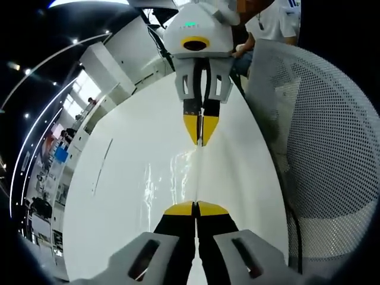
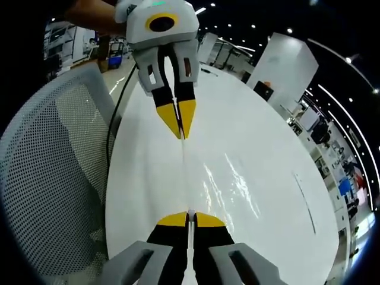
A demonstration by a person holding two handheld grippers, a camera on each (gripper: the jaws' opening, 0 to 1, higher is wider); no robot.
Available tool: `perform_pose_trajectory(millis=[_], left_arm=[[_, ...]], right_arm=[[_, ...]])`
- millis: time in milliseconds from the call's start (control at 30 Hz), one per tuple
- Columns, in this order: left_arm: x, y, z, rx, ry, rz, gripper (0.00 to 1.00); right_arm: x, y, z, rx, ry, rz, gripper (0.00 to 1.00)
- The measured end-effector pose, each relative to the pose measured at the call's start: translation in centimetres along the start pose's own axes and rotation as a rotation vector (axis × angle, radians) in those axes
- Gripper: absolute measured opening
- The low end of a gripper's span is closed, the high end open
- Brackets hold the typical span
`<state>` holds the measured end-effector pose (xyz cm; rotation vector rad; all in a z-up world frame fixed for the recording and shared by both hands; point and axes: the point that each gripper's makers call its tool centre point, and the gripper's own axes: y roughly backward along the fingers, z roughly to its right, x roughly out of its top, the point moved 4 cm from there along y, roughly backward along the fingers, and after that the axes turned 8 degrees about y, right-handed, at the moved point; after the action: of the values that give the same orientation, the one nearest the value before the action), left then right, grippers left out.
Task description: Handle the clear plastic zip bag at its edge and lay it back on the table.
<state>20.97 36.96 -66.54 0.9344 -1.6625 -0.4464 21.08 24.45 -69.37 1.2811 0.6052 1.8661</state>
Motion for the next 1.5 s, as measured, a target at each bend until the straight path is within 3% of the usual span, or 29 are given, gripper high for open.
perform_pose_trajectory(millis=[1500], left_arm=[[-0.7,0.6,-0.5,0.015,0.014,-0.007,0.0]], right_arm=[[-3.1,1.1,-0.1,-0.019,-0.012,-0.046,0.0]])
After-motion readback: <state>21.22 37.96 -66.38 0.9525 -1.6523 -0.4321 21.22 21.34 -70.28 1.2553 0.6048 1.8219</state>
